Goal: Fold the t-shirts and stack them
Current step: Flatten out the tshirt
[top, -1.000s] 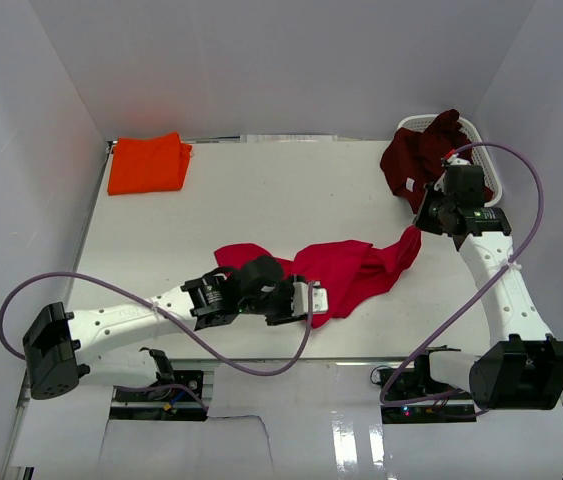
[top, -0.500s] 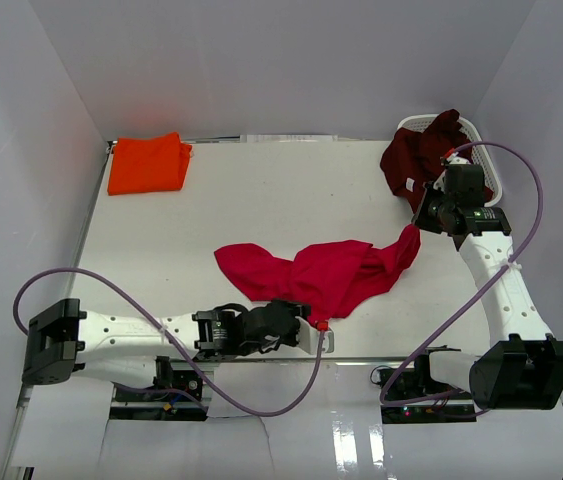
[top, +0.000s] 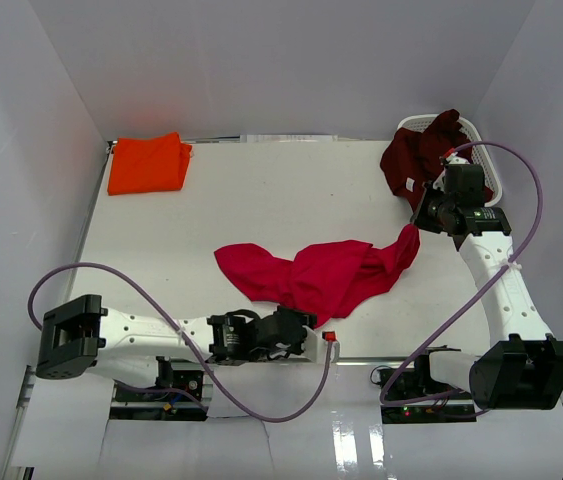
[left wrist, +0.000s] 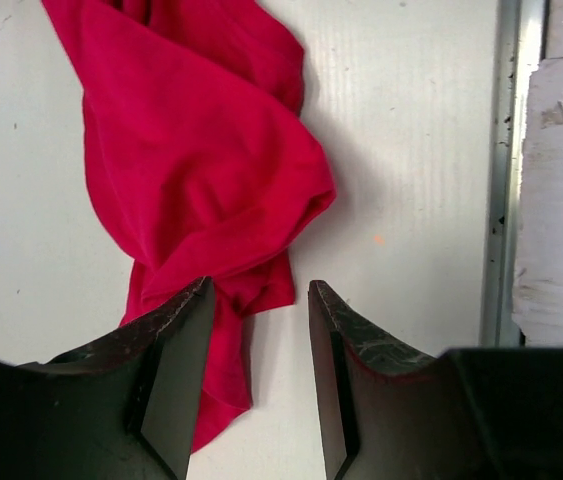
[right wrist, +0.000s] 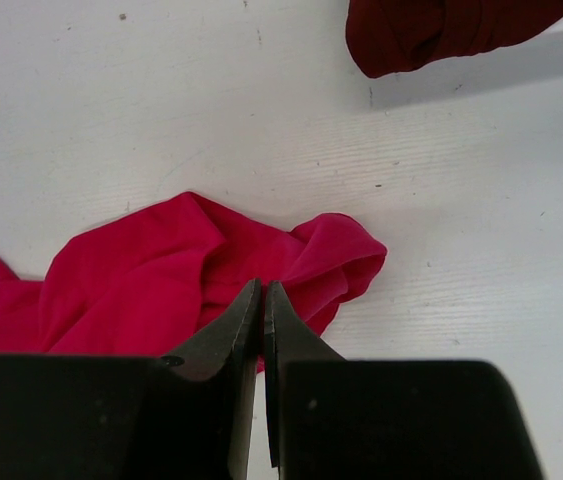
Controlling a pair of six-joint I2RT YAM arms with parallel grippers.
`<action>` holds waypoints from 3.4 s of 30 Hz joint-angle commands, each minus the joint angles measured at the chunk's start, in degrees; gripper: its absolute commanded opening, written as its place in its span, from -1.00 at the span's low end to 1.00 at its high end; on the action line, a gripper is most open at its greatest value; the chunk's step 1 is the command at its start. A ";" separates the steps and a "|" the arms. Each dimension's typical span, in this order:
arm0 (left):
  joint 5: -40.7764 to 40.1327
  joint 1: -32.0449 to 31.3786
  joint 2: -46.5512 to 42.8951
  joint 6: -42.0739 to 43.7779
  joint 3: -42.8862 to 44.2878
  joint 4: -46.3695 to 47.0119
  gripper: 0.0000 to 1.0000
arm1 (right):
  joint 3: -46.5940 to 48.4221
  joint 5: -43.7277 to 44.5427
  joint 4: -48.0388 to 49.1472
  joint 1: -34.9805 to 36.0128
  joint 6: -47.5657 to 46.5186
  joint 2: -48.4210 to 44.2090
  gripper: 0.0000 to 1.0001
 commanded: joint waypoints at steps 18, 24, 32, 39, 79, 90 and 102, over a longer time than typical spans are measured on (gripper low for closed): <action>-4.44 -3.67 8.11 0.58 0.79 6.41 0.25 | 0.27 -4.64 2.24 -0.33 0.97 0.60 -0.85; -5.23 -3.76 10.04 2.34 0.79 9.75 0.15 | -0.08 -5.61 2.94 -0.33 1.06 0.95 -0.85; -5.85 -3.76 13.03 3.04 -0.08 14.32 0.15 | -1.23 -5.96 3.82 -0.33 0.79 1.39 -0.85; -4.79 -3.76 14.61 2.60 -0.35 14.85 0.17 | -1.49 -6.40 4.00 -0.41 0.62 1.47 -0.85; -5.85 -3.23 13.21 0.41 -0.35 14.94 0.13 | -3.07 -7.98 4.79 -1.21 0.18 0.77 -0.84; -4.27 -3.23 12.06 0.32 -1.58 14.50 0.18 | -2.90 -7.81 4.70 -1.21 0.18 0.77 -0.85; -6.63 -3.58 15.83 -0.90 -0.88 14.41 0.12 | -2.99 -8.07 4.79 -1.29 0.18 1.12 -0.85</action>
